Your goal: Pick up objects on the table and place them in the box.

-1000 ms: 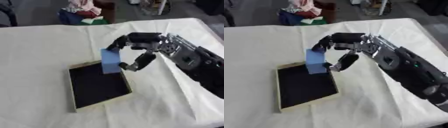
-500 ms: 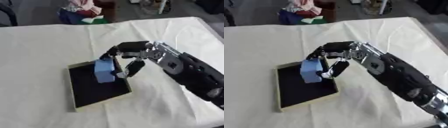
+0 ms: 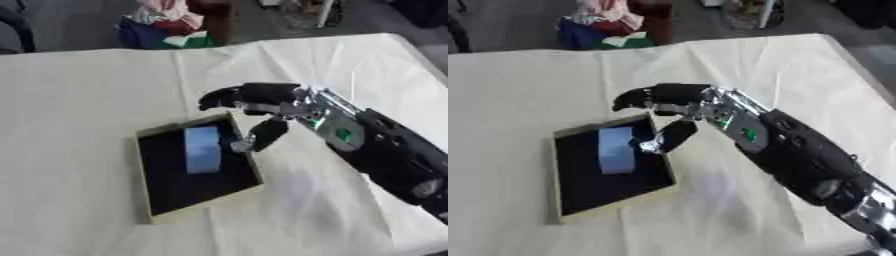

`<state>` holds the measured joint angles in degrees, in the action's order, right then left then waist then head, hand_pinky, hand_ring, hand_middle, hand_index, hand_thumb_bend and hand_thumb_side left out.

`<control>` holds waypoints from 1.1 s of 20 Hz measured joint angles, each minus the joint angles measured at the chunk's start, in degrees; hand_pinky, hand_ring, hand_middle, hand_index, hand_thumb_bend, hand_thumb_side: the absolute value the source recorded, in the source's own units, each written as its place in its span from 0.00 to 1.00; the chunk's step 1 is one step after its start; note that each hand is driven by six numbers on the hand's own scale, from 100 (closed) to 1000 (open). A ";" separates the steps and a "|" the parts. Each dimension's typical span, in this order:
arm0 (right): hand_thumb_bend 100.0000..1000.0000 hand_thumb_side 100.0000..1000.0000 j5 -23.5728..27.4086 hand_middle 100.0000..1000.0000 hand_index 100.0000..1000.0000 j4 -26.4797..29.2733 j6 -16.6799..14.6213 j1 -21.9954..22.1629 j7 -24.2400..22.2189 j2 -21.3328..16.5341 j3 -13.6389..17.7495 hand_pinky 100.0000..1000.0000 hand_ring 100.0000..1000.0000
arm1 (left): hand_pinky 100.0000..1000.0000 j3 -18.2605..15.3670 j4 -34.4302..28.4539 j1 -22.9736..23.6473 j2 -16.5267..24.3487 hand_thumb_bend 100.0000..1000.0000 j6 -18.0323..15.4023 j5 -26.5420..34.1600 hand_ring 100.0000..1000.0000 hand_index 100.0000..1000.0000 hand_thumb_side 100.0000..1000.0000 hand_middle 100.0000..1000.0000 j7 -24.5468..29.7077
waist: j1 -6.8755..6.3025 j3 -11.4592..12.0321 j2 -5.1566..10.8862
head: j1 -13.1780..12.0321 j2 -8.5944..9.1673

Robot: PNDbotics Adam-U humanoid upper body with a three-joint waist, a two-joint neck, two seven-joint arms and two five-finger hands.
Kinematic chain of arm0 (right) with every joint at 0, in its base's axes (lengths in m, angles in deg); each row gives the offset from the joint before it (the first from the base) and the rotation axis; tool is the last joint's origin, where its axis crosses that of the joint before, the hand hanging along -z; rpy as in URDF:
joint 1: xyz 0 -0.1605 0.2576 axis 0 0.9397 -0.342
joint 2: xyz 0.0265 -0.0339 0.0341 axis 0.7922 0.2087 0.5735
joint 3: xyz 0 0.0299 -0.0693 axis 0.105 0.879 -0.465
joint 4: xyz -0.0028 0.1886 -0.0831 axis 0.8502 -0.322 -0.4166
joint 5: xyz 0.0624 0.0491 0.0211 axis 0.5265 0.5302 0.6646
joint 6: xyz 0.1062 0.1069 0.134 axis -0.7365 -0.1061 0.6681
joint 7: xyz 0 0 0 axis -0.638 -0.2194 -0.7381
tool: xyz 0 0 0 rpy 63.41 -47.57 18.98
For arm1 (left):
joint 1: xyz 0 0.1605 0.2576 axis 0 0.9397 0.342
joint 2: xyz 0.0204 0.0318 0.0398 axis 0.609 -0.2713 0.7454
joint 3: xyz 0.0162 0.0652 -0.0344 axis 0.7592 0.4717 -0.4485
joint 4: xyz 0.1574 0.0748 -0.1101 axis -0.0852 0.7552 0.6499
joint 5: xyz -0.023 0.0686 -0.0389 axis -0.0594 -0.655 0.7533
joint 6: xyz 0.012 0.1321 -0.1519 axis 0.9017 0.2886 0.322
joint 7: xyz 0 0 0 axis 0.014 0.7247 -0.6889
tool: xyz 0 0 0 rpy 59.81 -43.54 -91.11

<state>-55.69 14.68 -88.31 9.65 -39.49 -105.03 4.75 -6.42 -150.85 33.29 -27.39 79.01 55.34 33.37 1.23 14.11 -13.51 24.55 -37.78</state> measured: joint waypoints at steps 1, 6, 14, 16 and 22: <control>0.05 0.62 1.09 0.93 1.00 0.68 0.59 0.37 1.03 -0.41 0.75 0.80 0.95 | 0.73 -0.02 0.00 0.02 0.00 0.29 0.00 0.00 0.55 0.74 0.70 0.56 -0.02 | -0.06 -0.27 0.12 | -0.20 0.00; 0.00 0.60 9.20 0.89 1.00 5.35 4.58 2.95 7.30 -2.32 5.31 0.77 0.93 | 0.73 -0.35 0.00 0.33 0.00 0.29 0.18 -0.01 0.55 0.74 0.70 0.56 -0.30 | -0.12 -2.20 0.26 | -1.61 -0.04; 0.00 0.58 21.35 0.82 0.99 13.18 10.28 8.16 18.44 -2.38 12.01 0.73 0.90 | 0.73 -1.00 0.05 0.96 0.01 0.29 0.25 -0.37 0.55 0.74 0.70 0.56 -0.97 | -0.13 -4.83 0.25 | -5.23 -0.46; 0.00 0.58 23.48 0.80 0.98 15.50 11.04 9.50 20.80 -1.63 13.30 0.72 0.89 | 0.73 -1.13 0.12 1.09 0.01 0.29 0.28 -0.48 0.55 0.74 0.70 0.56 -1.19 | -0.24 -5.51 0.20 | -6.41 -0.51; 0.00 0.55 26.73 0.79 0.98 20.53 9.96 12.95 24.63 2.25 15.76 0.71 0.89 | 0.73 -1.51 0.71 1.69 0.01 0.29 0.37 -0.55 0.56 0.74 0.70 0.57 -1.92 | -0.64 -7.28 -0.12 | -9.95 -1.04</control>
<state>-28.96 35.21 -78.34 22.60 -14.85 -102.77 20.51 -7.93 -150.14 34.98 -27.37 79.38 54.79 31.45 0.59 6.83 -13.62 14.60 -38.83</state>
